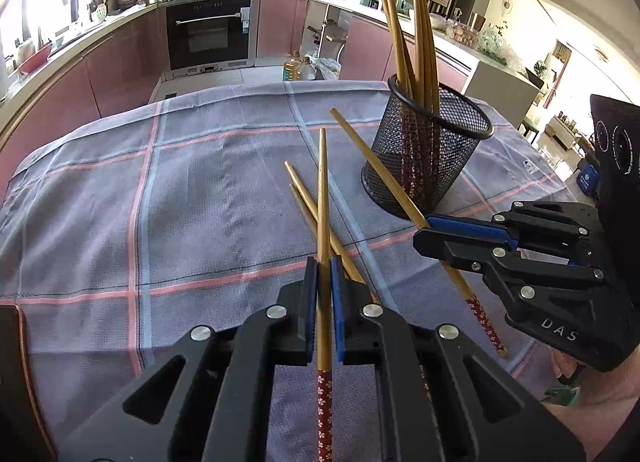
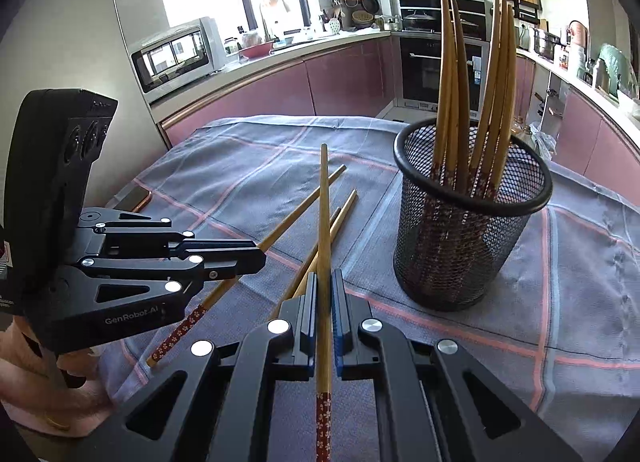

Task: Organize utensils
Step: 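Raise the left tool's chopstick over the mesh cup while the right tool carries its chopstick there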

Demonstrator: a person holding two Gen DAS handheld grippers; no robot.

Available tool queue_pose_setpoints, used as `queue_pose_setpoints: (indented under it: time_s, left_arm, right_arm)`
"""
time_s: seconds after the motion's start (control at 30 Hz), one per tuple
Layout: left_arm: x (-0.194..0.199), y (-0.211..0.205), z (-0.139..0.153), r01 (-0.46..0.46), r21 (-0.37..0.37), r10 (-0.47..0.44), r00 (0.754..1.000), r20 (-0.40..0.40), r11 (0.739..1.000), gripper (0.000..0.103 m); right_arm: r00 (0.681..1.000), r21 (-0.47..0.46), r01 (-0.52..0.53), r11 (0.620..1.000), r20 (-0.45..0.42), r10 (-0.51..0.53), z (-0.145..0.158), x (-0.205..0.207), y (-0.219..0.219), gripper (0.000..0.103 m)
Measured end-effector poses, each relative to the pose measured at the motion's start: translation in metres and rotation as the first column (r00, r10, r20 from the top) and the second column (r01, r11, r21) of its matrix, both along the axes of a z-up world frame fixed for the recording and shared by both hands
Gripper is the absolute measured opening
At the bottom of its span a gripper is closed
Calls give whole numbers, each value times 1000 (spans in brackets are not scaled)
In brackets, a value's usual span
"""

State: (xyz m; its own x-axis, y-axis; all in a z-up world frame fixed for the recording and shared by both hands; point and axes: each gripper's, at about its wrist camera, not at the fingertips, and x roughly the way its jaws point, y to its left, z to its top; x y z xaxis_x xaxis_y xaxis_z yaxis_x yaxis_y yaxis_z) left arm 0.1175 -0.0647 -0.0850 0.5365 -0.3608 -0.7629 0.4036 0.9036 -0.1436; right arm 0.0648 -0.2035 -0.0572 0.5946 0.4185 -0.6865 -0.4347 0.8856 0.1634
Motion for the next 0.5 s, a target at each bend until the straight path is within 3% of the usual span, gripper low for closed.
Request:
queue_pose_setpoints:
  time_s: [0.5]
  left_arm:
    - [-19,6,55,40,-89,-32,995,97,995,8]
  right_arm:
    - [993,62,57,996,101,-63,37,-6,-30,6]
